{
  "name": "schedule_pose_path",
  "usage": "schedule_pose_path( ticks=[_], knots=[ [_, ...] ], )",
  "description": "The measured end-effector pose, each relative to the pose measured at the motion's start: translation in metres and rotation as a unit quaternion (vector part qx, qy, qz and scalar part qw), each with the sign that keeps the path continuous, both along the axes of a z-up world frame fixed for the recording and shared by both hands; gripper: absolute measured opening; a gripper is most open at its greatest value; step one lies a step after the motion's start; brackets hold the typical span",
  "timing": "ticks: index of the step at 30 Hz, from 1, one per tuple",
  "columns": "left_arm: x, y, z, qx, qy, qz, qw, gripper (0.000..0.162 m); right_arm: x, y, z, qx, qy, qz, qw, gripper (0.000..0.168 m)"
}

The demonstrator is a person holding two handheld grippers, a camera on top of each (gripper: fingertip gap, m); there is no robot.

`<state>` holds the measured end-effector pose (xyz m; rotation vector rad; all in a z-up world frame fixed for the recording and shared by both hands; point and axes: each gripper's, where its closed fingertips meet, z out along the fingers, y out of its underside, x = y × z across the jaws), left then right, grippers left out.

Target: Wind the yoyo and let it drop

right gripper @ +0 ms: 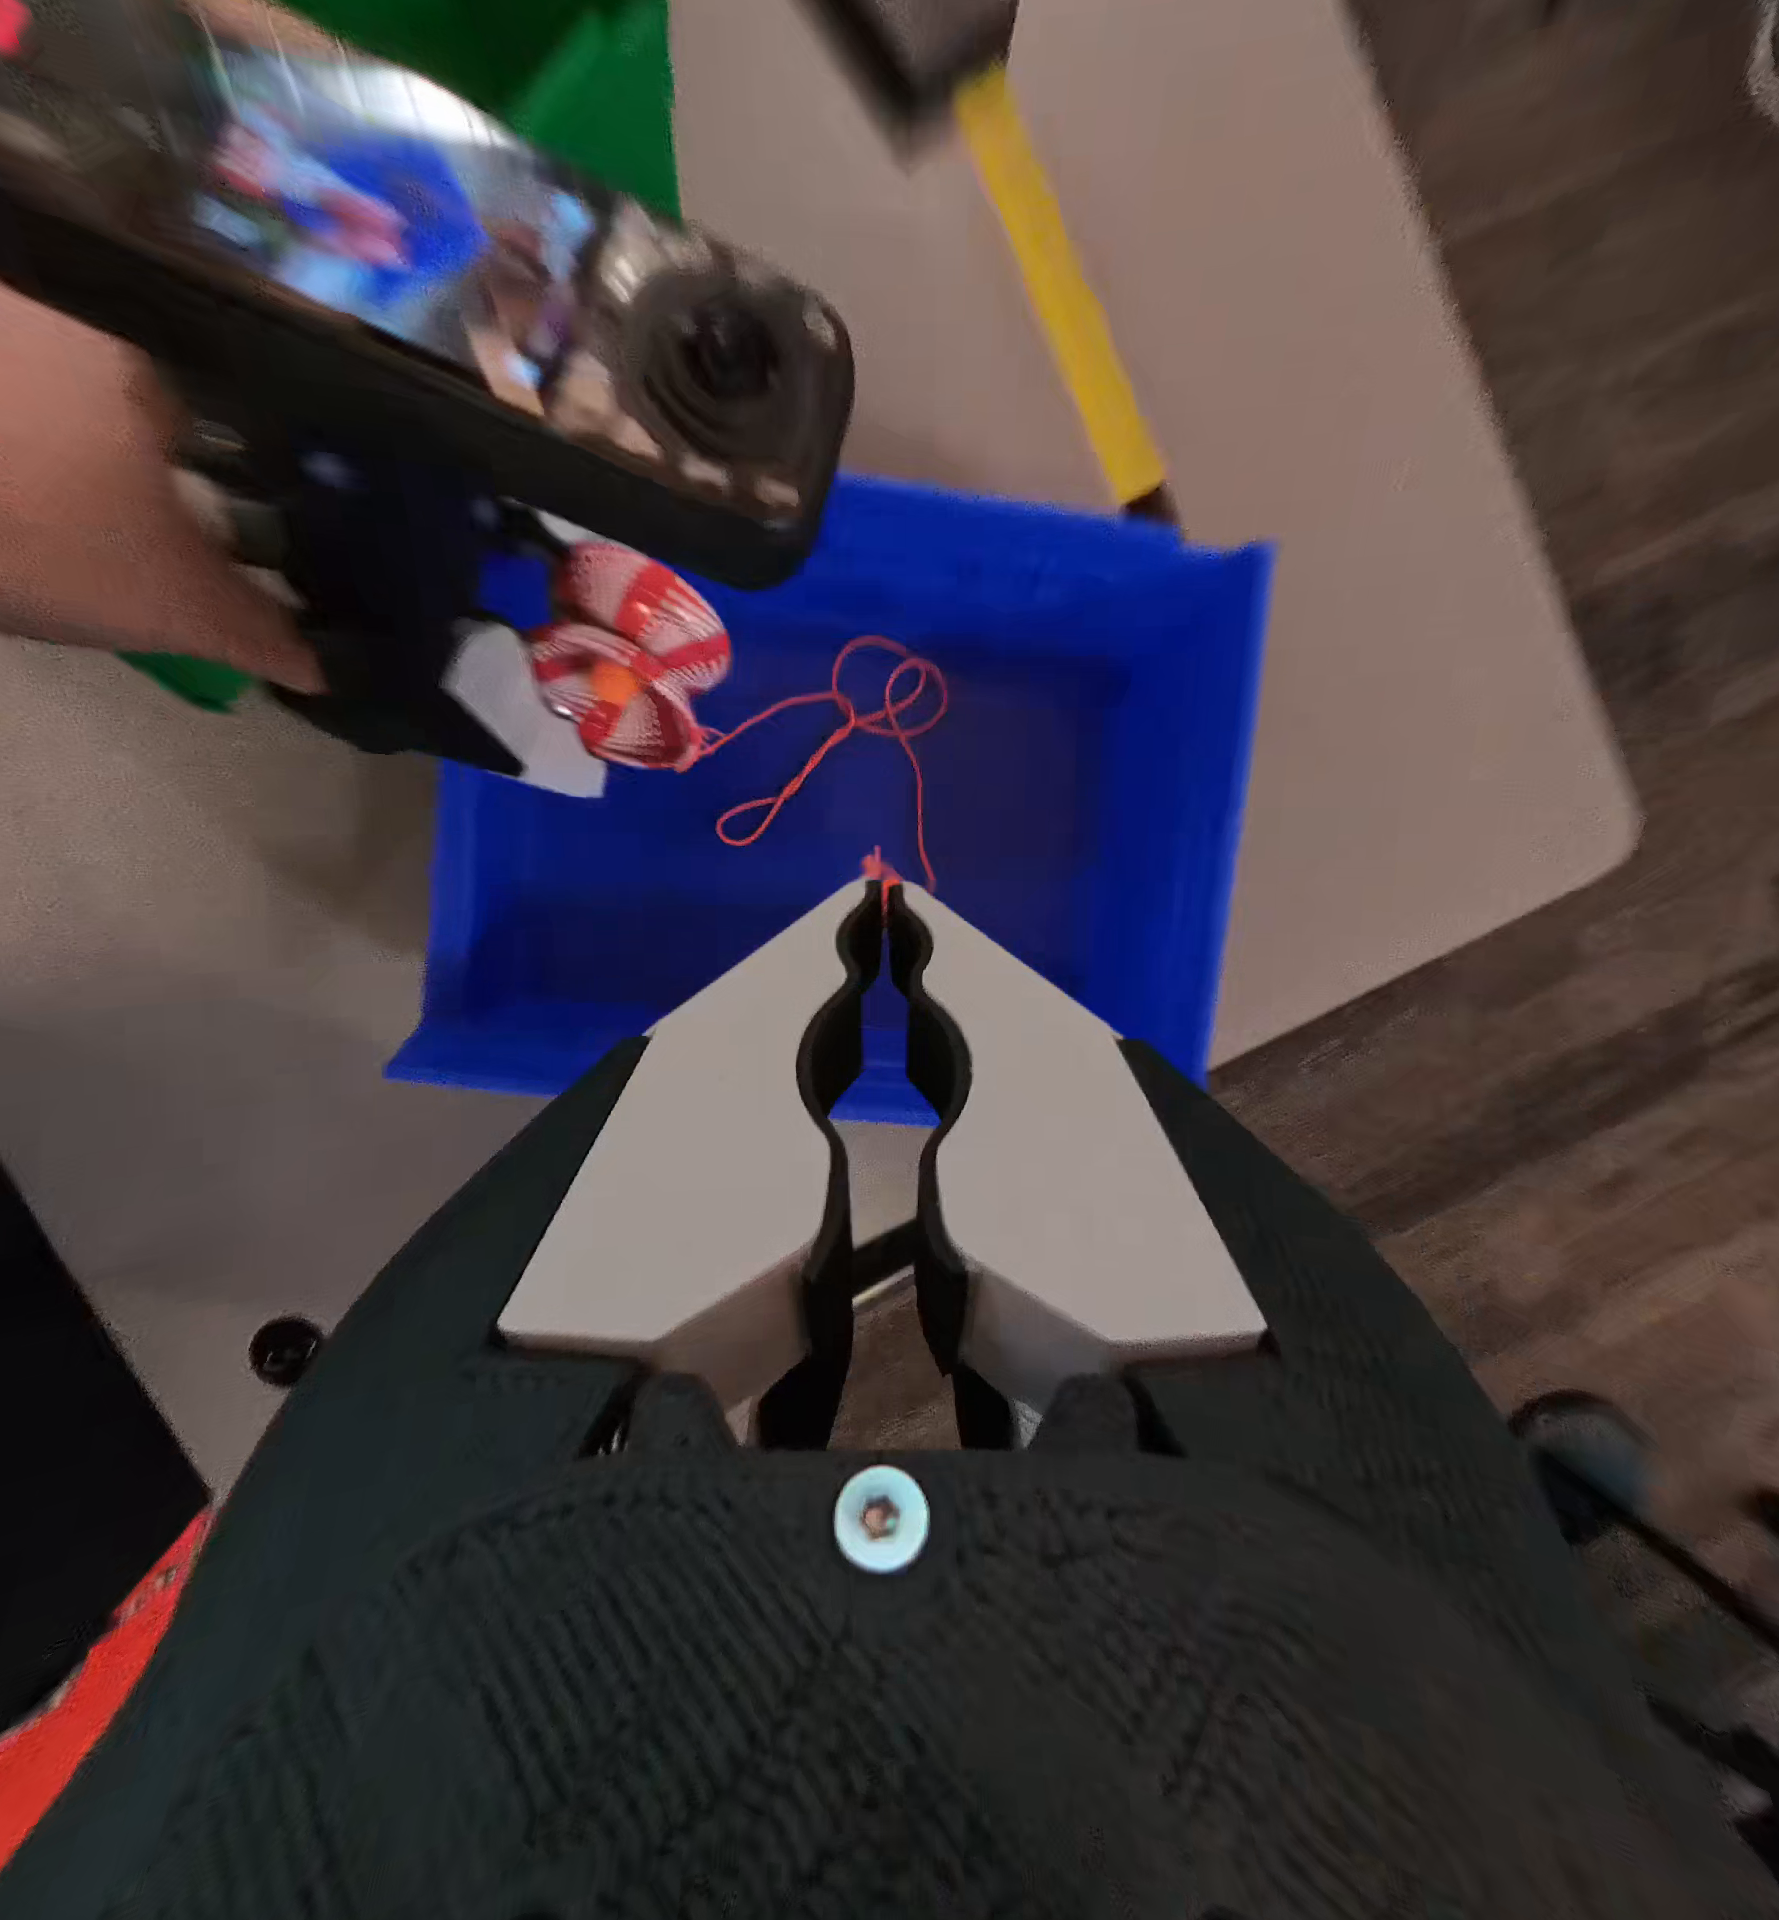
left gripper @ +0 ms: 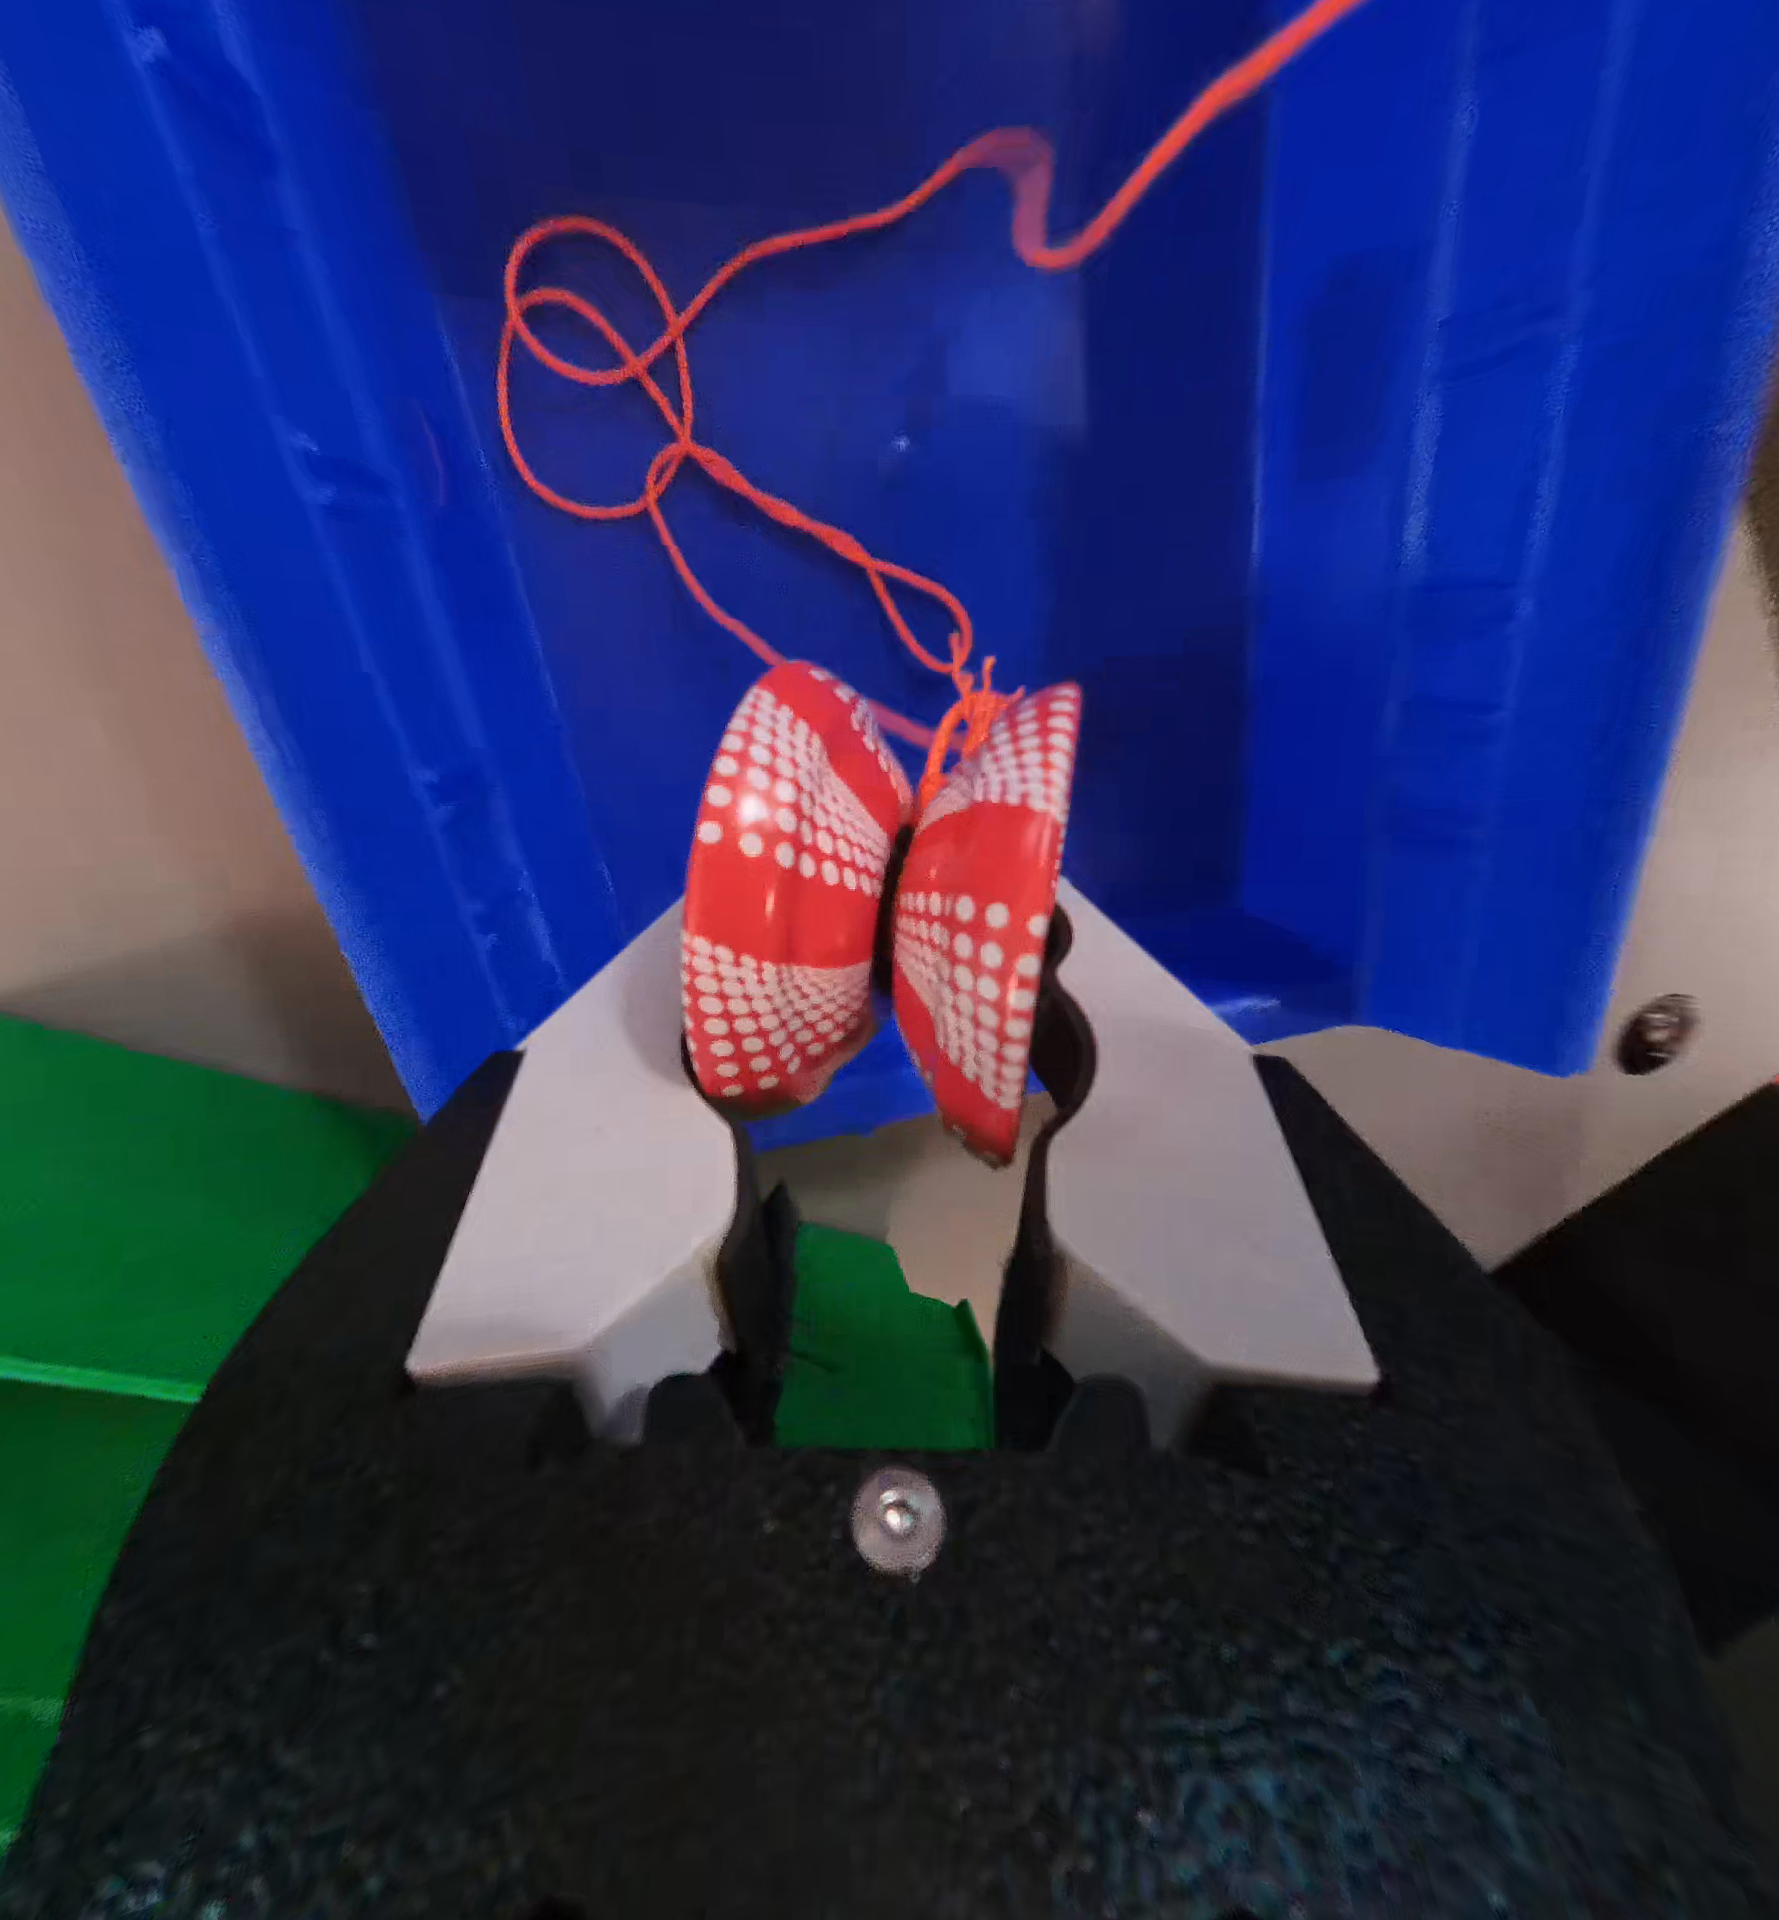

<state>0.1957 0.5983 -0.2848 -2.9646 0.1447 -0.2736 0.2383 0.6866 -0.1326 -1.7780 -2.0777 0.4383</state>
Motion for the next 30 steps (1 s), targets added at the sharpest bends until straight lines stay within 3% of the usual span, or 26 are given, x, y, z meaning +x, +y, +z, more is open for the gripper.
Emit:
schedule_pose_path(
  ticks=[1, 2, 3, 4, 6, 9, 10, 13, 17, 19, 23, 25, 27, 30],
  knots=[
    [-0.002, -0.002, -0.006, -0.009, 0.016, -0.005, 1.0, 0.053, -0.003, 0.004, -0.024, 0.003, -0.001, -0.017, 1.0, 0.0],
    [-0.004, -0.004, -0.012, -0.012, 0.032, -0.011, 0.999, 0.053, -0.007, 0.008, -0.043, 0.01, 0.01, -0.03, 0.999, 0.0],
    [-0.006, -0.003, -0.016, -0.009, 0.047, -0.019, 0.999, 0.054, -0.008, 0.01, -0.058, 0.015, 0.016, -0.037, 0.999, 0.01],
    [-0.007, -0.002, -0.019, 0.0, 0.06, -0.019, 0.998, 0.066, -0.009, 0.009, -0.071, 0.016, 0.014, -0.038, 0.999, 0.043],
    [-0.004, 0.0, -0.021, 0.014, 0.068, -0.02, 0.997, 0.126, -0.006, 0.011, -0.088, 0.026, 0.005, -0.047, 0.999, 0.103],
    [0.008, -0.001, -0.02, 0.026, 0.052, -0.016, 0.998, 0.156, -0.002, 0.014, -0.091, 0.025, 0.017, -0.066, 0.997, 0.135],
    [0.008, 0.0, -0.018, 0.034, 0.058, -0.01, 0.998, 0.159, 0.0, 0.016, -0.091, 0.023, 0.019, -0.074, 0.997, 0.141],
    [0.011, 0.001, -0.003, 0.065, 0.063, -0.004, 0.996, 0.159, 0.006, 0.022, -0.081, 0.02, 0.039, -0.092, 0.995, 0.149],
    [0.015, -0.011, 0.029, 0.086, 0.035, 0.015, 0.996, 0.16, 0.017, 0.035, -0.042, 0.04, 0.095, -0.109, 0.989, 0.149],
    [0.021, -0.015, 0.059, 0.131, -0.033, 0.055, 0.989, 0.16, 0.015, 0.024, -0.008, -0.034, 0.173, -0.117, 0.977, 0.147],
    [0.009, -0.03, 0.122, 0.246, -0.092, 0.118, 0.958, 0.158, 0.019, 0.004, 0.06, -0.284, 0.308, -0.132, 0.898, 0.134],
    [0.006, -0.042, 0.145, 0.3, -0.09, 0.128, 0.941, 0.158, 0.024, 0.0, 0.072, -0.302, 0.338, -0.098, 0.886, 0.132],
    [0.015, -0.049, 0.165, 0.359, -0.098, 0.131, 0.919, 0.153, 0.029, -0.011, 0.079, -0.257, 0.373, -0.035, 0.891, 0.133],
    [0.034, -0.044, 0.188, 0.436, -0.105, 0.117, 0.886, 0.127, 0.039, -0.055, 0.083, -0.242, 0.388, 0.087, 0.885, 0.132]
  ],
)
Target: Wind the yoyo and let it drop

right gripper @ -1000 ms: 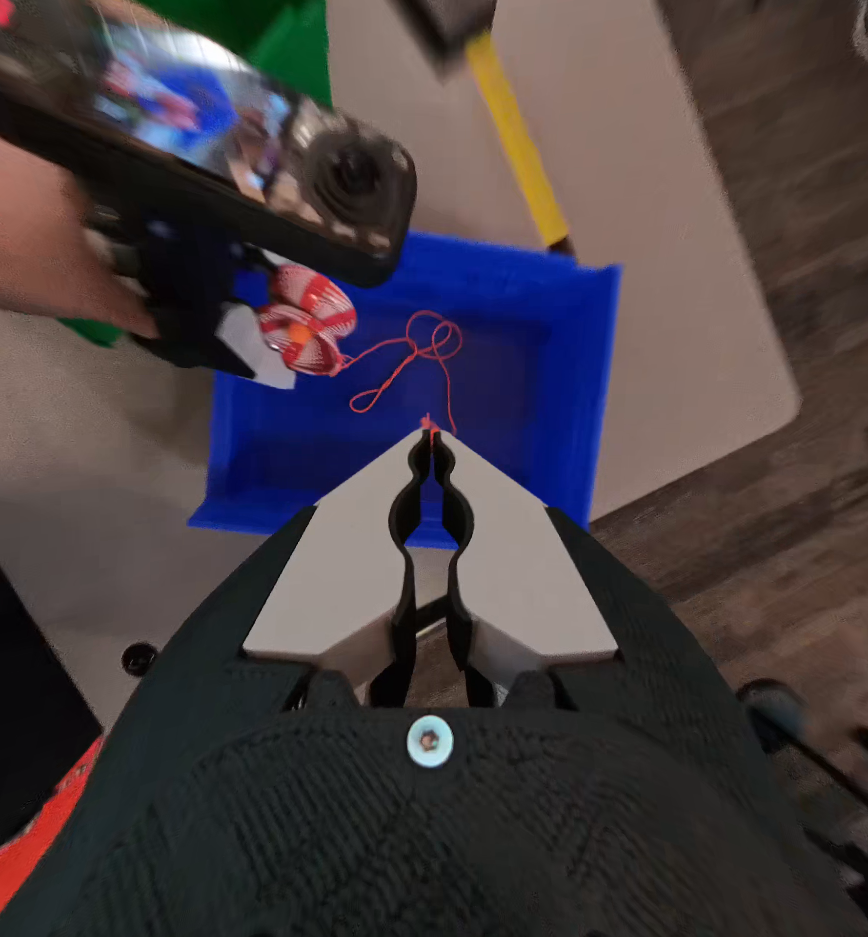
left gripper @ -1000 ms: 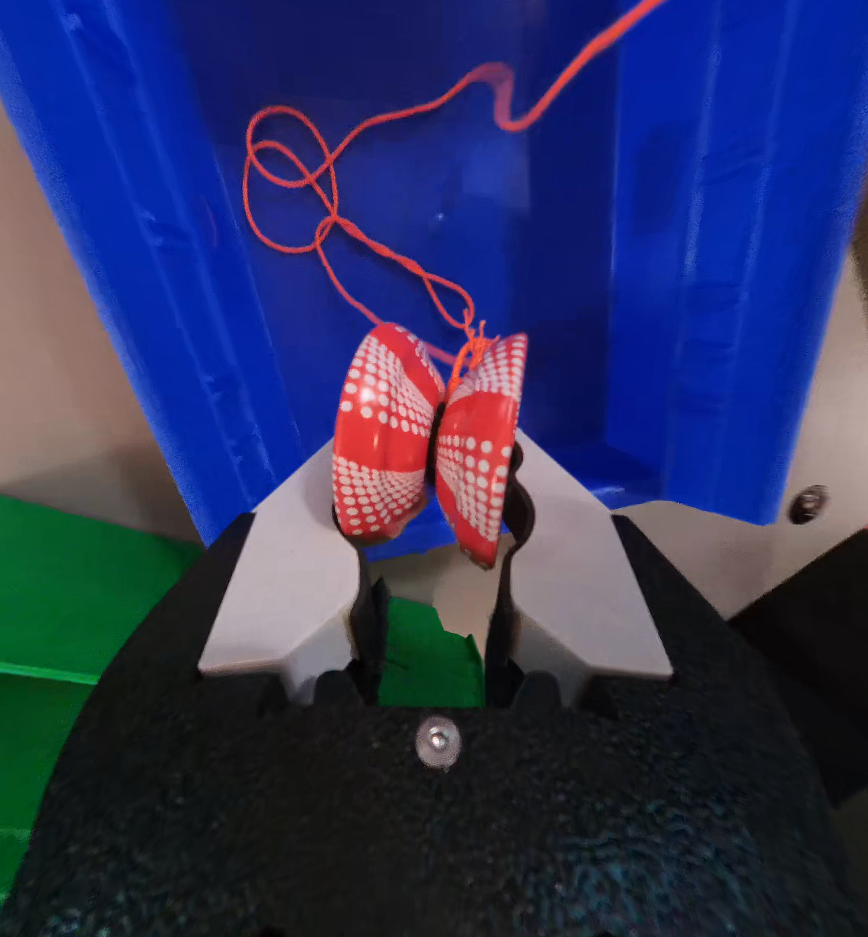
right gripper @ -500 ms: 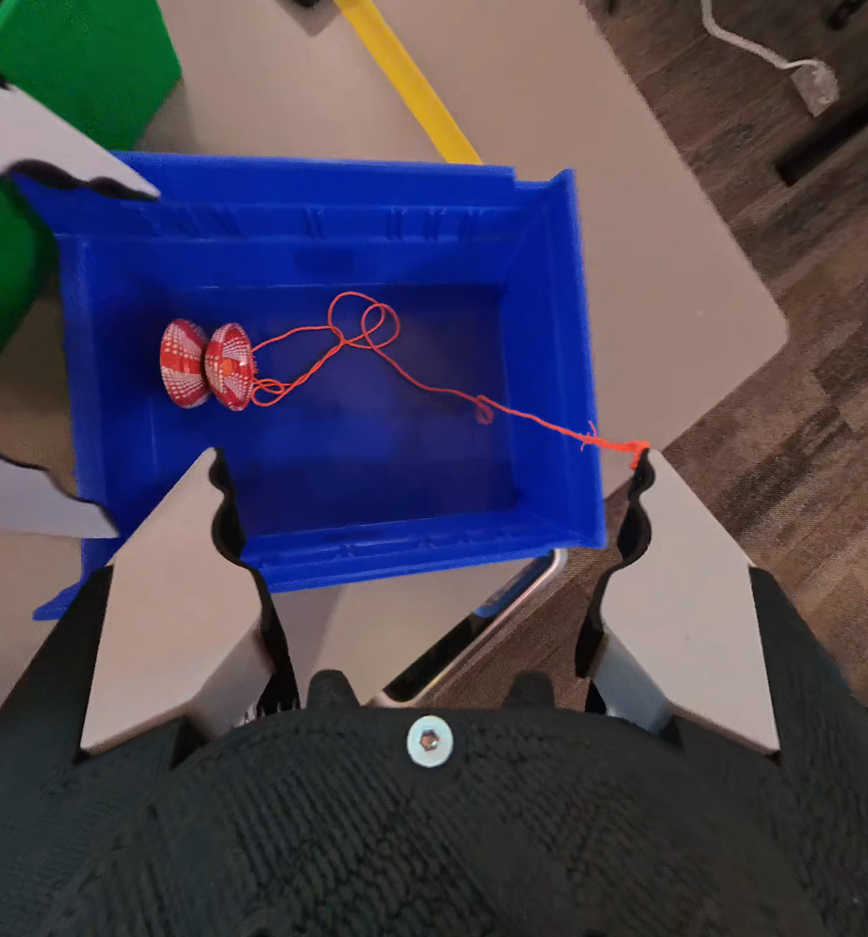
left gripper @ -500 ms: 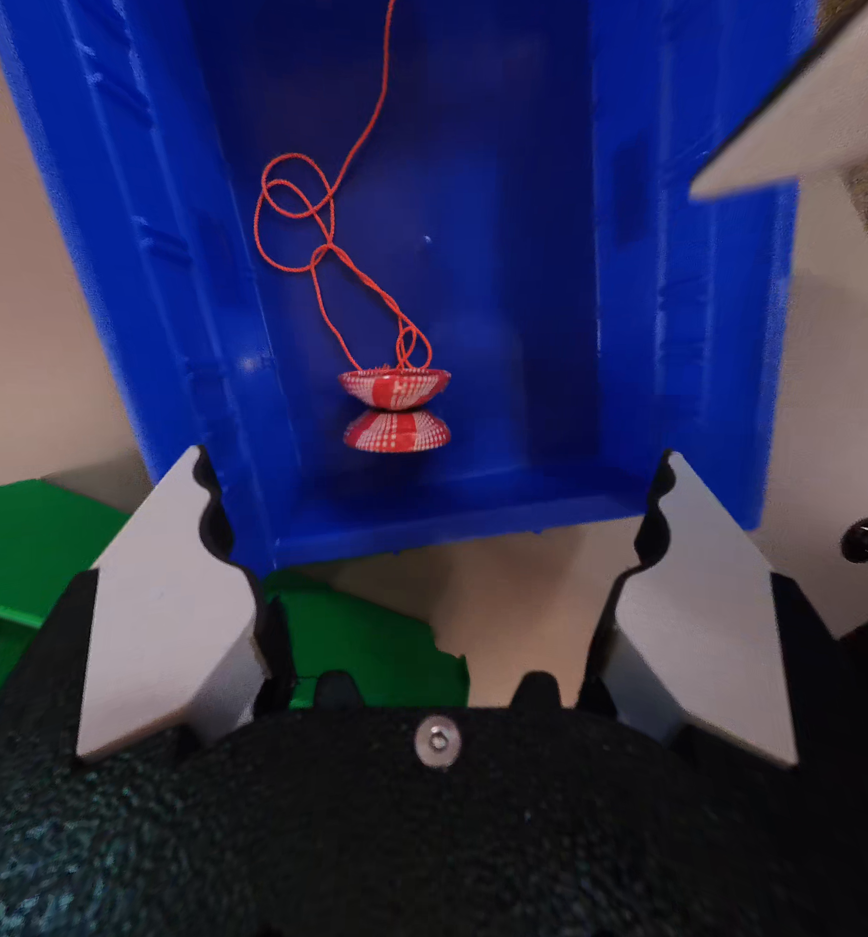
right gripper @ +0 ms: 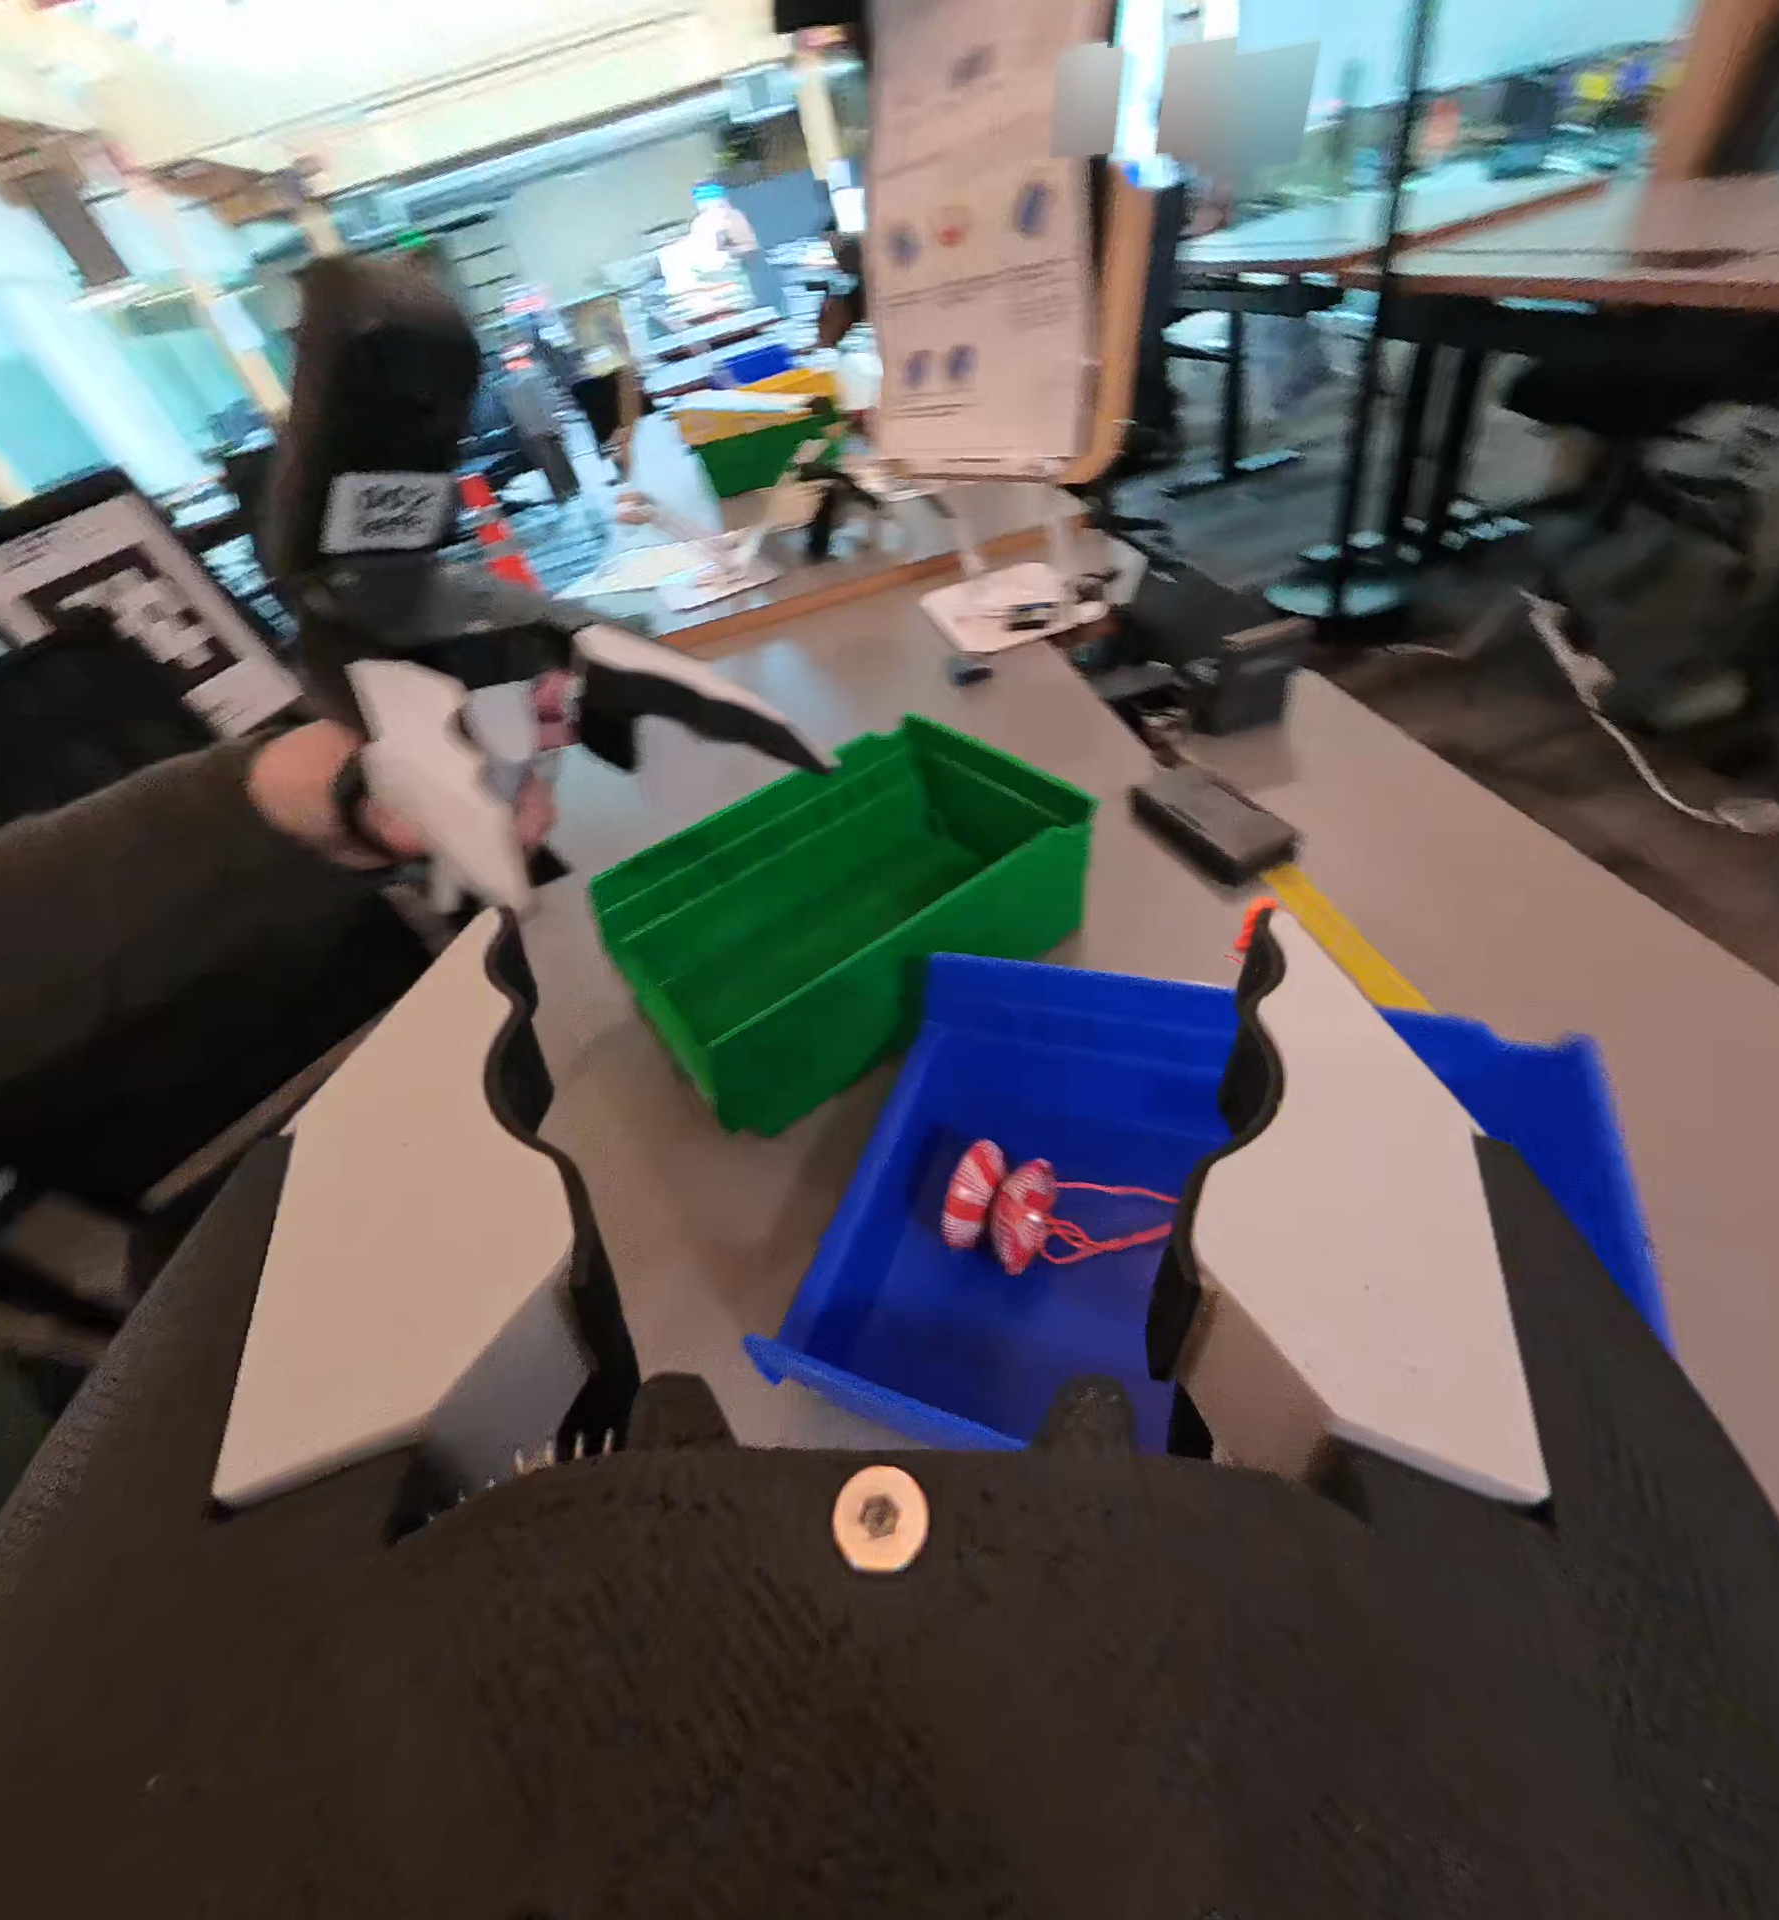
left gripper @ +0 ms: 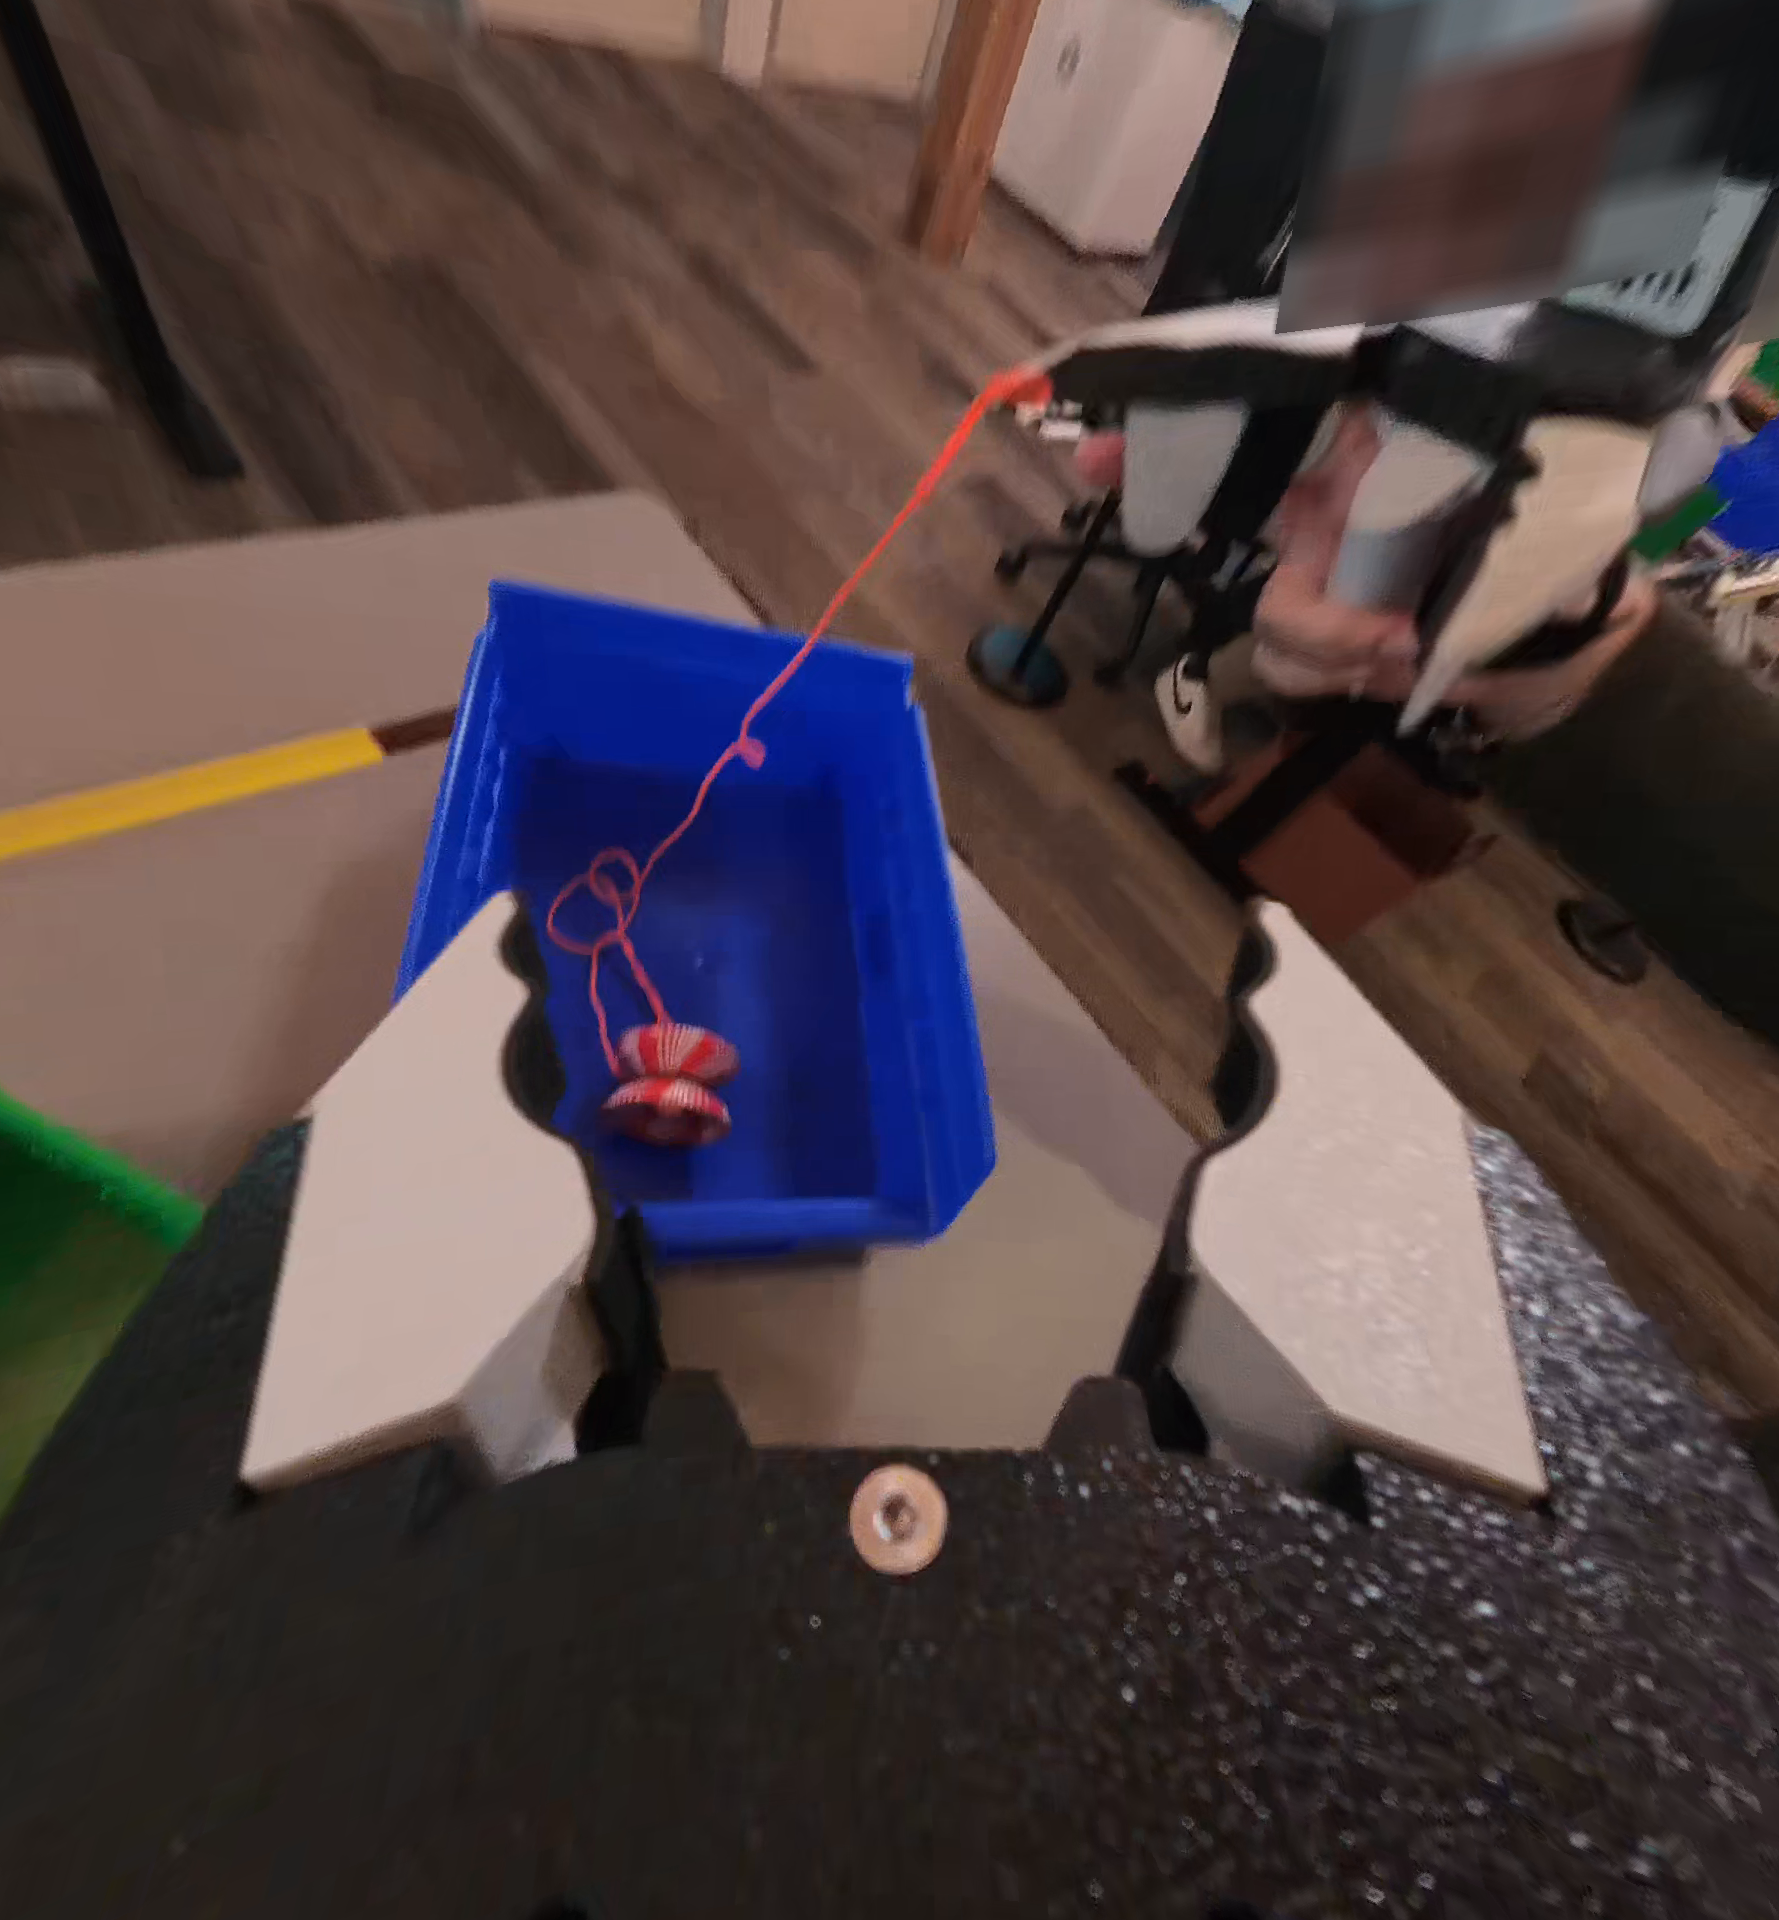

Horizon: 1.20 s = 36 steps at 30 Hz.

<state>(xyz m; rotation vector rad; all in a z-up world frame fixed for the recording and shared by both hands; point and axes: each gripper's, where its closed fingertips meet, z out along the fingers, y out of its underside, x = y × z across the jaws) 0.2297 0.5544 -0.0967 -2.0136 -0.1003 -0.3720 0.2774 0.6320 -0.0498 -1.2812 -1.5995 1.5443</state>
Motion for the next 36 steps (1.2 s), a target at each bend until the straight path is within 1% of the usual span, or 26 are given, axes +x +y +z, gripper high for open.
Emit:
schedule_pose_path(
  ticks=[2, 4, 5, 8, 11, 12, 13, 15, 16, 18, 19, 20, 22, 24, 26, 28, 30, 31, 32, 33, 34, 35, 36],
  knots=[
    [0.008, 0.013, 0.005, 0.029, 0.013, -0.002, 0.999, 0.106, 0.006, -0.025, 0.002, 0.002, 0.023, 0.051, 0.998, 0.129],
    [0.002, 0.029, 0.0, 0.026, 0.042, 0.039, 0.998, 0.097, 0.008, -0.041, 0.008, -0.02, 0.043, 0.087, 0.995, 0.126],
    [0.003, 0.037, -0.004, 0.021, 0.052, 0.043, 0.997, 0.094, 0.009, -0.047, 0.01, -0.028, 0.046, 0.099, 0.994, 0.126],
    [0.025, 0.06, -0.011, 0.021, 0.045, -0.013, 0.999, 0.081, 0.012, -0.059, 0.014, -0.031, 0.055, 0.129, 0.99, 0.123],
    [0.038, 0.079, -0.014, 0.023, 0.019, -0.049, 0.998, 0.06, 0.016, -0.064, 0.019, -0.036, 0.058, 0.145, 0.987, 0.118],
    [0.042, 0.083, -0.012, 0.03, 0.004, -0.063, 0.998, 0.041, 0.016, -0.063, 0.019, -0.035, 0.055, 0.147, 0.987, 0.118],
    [0.046, 0.085, -0.013, 0.034, -0.009, -0.081, 0.996, 0.0, 0.016, -0.061, 0.018, -0.032, 0.054, 0.142, 0.988, 0.118],
    [0.016, 0.085, -0.03, -0.012, 0.016, 0.012, 1.0, 0.0, 0.013, -0.049, 0.016, -0.022, 0.055, 0.105, 0.993, 0.12],
    [0.003, 0.083, -0.036, -0.025, 0.026, 0.043, 0.998, 0.0, 0.011, -0.038, 0.017, -0.014, 0.065, 0.064, 0.996, 0.122],
    [-0.01, 0.079, -0.049, -0.052, -0.002, 0.071, 0.996, 0.0, 0.005, -0.001, 0.012, 0.007, 0.086, -0.067, 0.994, 0.122],
    [-0.016, 0.077, -0.055, -0.065, -0.016, 0.082, 0.994, 0.0, 0.006, 0.018, 0.006, 0.026, 0.09, -0.138, 0.986, 0.122],
    [-0.016, 0.077, -0.06, -0.071, -0.03, 0.077, 0.994, 0.0, 0.009, 0.034, -0.002, 0.052, 0.086, -0.2, 0.975, 0.122],
    [-0.017, 0.076, -0.073, -0.109, -0.053, 0.077, 0.99, 0.071, 0.018, 0.052, -0.019, 0.101, 0.069, -0.284, 0.951, 0.123],
    [-0.011, 0.069, -0.088, -0.163, -0.045, 0.052, 0.984, 0.141, 0.024, 0.052, -0.032, 0.11, 0.055, -0.322, 0.939, 0.123],
    [-0.008, 0.061, -0.098, -0.196, 0.007, 0.021, 0.98, 0.157, 0.028, 0.047, -0.044, 0.111, 0.036, -0.344, 0.932, 0.123],
    [-0.004, 0.055, -0.1, -0.208, 0.077, -0.02, 0.975, 0.158, 0.027, 0.042, -0.062, 0.127, 0.013, -0.354, 0.927, 0.122],
    [-0.004, 0.05, -0.102, -0.207, 0.172, -0.065, 0.961, 0.158, 0.028, 0.038, -0.074, 0.132, -0.014, -0.358, 0.924, 0.125],
    [0.001, 0.049, -0.1, -0.193, 0.204, -0.095, 0.955, 0.154, 0.029, 0.039, -0.078, 0.128, -0.023, -0.364, 0.922, 0.124],
    [0.011, 0.048, -0.097, -0.173, 0.218, -0.13, 0.952, 0.152, 0.029, 0.039, -0.082, 0.122, -0.029, -0.366, 0.922, 0.124],
    [0.022, 0.047, -0.094, -0.154, 0.214, -0.162, 0.951, 0.149, 0.028, 0.039, -0.085, 0.118, -0.032, -0.367, 0.922, 0.124],
    [0.028, 0.047, -0.091, -0.143, 0.205, -0.175, 0.952, 0.146, 0.026, 0.037, -0.084, 0.123, -0.026, -0.361, 0.924, 0.122],
    [0.031, 0.047, -0.09, -0.141, 0.192, -0.183, 0.954, 0.146, 0.02, 0.032, -0.082, 0.135, -0.018, -0.346, 0.928, 0.115],
    [0.033, 0.048, -0.089, -0.14, 0.179, -0.185, 0.956, 0.147, 0.016, 0.028, -0.082, 0.151, -0.016, -0.333, 0.931, 0.111]
  ],
)
